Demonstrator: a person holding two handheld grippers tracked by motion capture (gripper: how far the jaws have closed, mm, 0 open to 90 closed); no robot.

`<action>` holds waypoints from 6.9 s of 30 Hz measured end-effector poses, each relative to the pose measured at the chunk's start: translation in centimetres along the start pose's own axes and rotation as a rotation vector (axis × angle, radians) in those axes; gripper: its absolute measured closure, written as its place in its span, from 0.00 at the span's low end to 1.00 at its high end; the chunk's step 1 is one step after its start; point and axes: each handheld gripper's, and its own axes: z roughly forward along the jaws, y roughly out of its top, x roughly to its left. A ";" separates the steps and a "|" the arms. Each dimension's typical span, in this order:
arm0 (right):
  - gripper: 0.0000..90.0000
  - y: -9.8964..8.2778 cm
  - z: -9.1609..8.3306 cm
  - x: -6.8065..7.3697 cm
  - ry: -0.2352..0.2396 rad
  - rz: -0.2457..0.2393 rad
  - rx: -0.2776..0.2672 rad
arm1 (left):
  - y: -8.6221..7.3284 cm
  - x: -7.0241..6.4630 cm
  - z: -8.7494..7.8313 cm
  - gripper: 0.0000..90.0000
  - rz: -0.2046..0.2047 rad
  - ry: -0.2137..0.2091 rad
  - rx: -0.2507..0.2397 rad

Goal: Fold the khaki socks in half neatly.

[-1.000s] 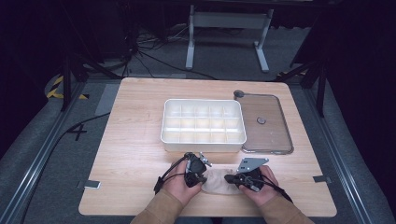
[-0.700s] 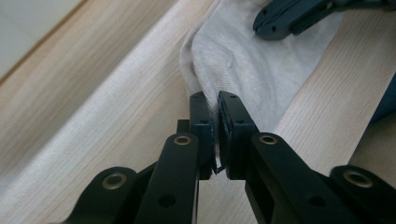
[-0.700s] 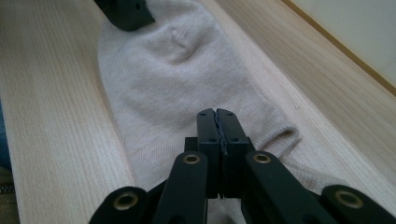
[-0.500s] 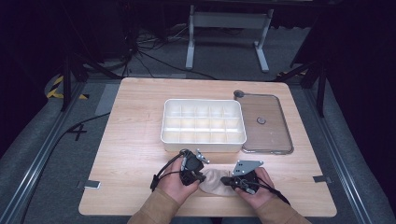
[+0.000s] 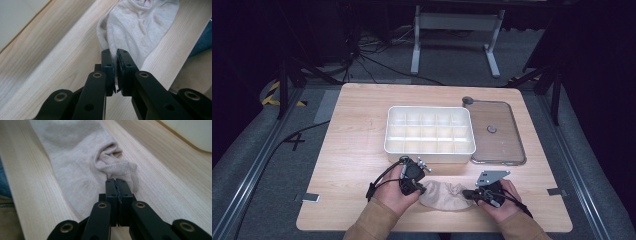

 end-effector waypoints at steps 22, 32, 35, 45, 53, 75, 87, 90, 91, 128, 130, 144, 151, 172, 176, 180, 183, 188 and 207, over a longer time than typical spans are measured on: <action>1.00 0.8 1.8 0.9 0.083 -0.010 -0.043 | 2.1 -2.6 0.7 0.94 0.062 -0.006 -0.066; 1.00 0.6 1.9 0.9 0.087 -0.014 -0.062 | 3.2 -3.5 2.3 0.94 0.085 -0.012 -0.085; 1.00 0.6 1.9 0.9 0.090 -0.009 -0.066 | 3.4 -3.8 2.5 0.94 0.101 -0.027 -0.083; 1.00 0.4 1.9 0.8 0.092 -0.008 -0.076 | 3.3 -4.2 3.8 0.94 0.115 -0.004 -0.079; 1.00 0.4 1.8 0.9 0.089 -0.017 -0.073 | 3.0 -4.0 3.6 0.81 0.111 -0.019 -0.119; 0.98 5.4 -2.0 2.9 0.098 -0.099 -0.167 | -1.4 -0.9 -2.3 0.70 0.008 0.028 -0.193; 0.98 5.9 0.7 3.7 0.119 -0.120 -0.058 | -2.1 -0.6 -2.0 0.68 -0.005 0.033 -0.151; 0.98 5.5 0.6 3.6 0.108 -0.116 -0.043 | -1.9 -0.5 -1.7 0.68 0.001 0.035 -0.149; 0.98 5.3 0.6 3.6 0.103 -0.116 -0.039 | -1.8 -0.5 -1.7 0.67 0.004 0.032 -0.145; 0.97 1.8 1.3 1.6 0.024 -0.086 -0.008 | -0.6 0.1 0.0 0.67 -0.017 -0.054 -0.116; 0.96 1.8 1.3 1.6 0.020 -0.084 -0.008 | -0.6 0.0 0.1 0.67 -0.015 -0.058 -0.111; 0.99 3.4 0.2 3.1 0.025 -0.103 -0.098 | -0.8 0.6 1.4 0.68 -0.042 -0.067 -0.063; 1.00 3.2 1.5 2.9 0.053 -0.068 -0.074 | -0.7 0.5 2.5 0.70 -0.029 -0.071 -0.026; 1.00 2.4 2.5 2.4 0.063 -0.052 -0.051 | -0.4 -0.2 4.6 0.81 0.005 -0.088 0.008; 1.00 2.3 2.5 2.3 0.065 -0.054 -0.054 | -0.2 -0.4 4.6 0.80 0.015 -0.082 0.004; 1.00 2.3 2.6 2.3 0.068 -0.052 -0.055 | 0.0 -0.6 4.4 0.82 0.015 -0.084 -0.026; 1.00 2.4 2.6 2.3 0.074 -0.055 -0.052 | 0.2 -0.7 4.4 0.82 0.034 -0.092 -0.040; 1.00 2.5 2.7 2.6 0.087 -0.056 -0.061 | 0.3 -0.7 4.3 0.82 0.036 -0.095 -0.038; 0.98 3.1 -0.4 1.3 0.041 -0.066 -0.088 | 0.2 -0.9 3.8 0.80 0.050 -0.104 -0.054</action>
